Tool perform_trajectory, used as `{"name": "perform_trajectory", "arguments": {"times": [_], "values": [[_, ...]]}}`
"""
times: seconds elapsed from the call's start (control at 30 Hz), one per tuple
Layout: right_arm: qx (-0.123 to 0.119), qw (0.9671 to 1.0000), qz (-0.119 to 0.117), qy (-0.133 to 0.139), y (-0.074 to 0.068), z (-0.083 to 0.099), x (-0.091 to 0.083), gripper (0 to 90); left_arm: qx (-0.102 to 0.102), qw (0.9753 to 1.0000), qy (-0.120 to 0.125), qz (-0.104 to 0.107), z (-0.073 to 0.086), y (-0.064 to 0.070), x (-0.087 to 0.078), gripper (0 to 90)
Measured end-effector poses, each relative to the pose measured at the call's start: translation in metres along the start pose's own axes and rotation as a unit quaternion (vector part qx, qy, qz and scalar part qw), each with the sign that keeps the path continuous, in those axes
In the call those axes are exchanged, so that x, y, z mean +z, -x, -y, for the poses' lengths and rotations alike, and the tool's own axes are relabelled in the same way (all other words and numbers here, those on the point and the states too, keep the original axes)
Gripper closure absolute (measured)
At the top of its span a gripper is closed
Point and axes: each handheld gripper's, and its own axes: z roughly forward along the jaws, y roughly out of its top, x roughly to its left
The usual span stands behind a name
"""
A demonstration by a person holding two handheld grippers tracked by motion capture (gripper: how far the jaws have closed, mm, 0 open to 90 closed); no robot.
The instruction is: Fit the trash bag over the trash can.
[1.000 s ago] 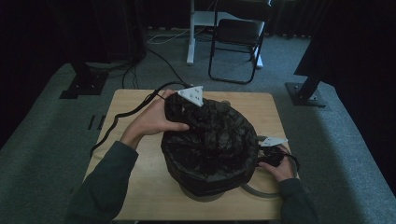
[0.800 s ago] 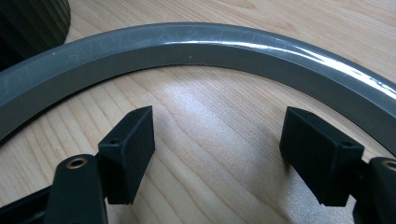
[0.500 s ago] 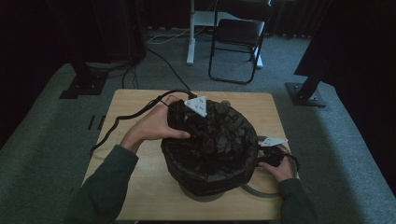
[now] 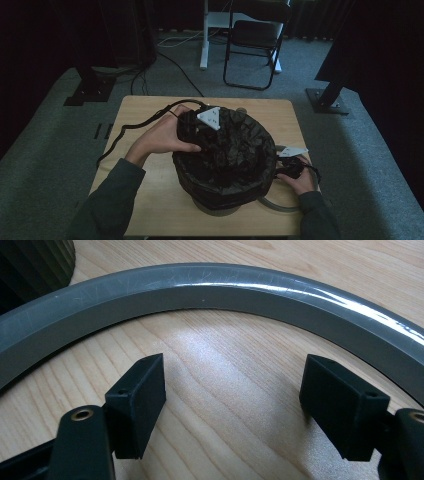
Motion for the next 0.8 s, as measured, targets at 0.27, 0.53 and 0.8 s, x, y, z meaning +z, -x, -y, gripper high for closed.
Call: {"name": "perform_trajectory", "arguments": {"times": [0.27,0.53,0.8], "values": [[0.000,1.0000,0.000,0.000,0.000,0.000,0.000,25.7,0.004,0.9997,-0.024,0.002,-0.001,0.001,0.005,49.1],[0.000,1.0000,0.000,0.000,0.000,0.000,0.000,25.7,0.011,0.9986,-0.051,0.004,-0.002,0.003,0.013,49.1],[0.000,1.0000,0.000,0.000,0.000,0.000,0.000,25.7,0.014,0.9977,-0.066,0.004,-0.002,0.004,0.018,49.1]]}}
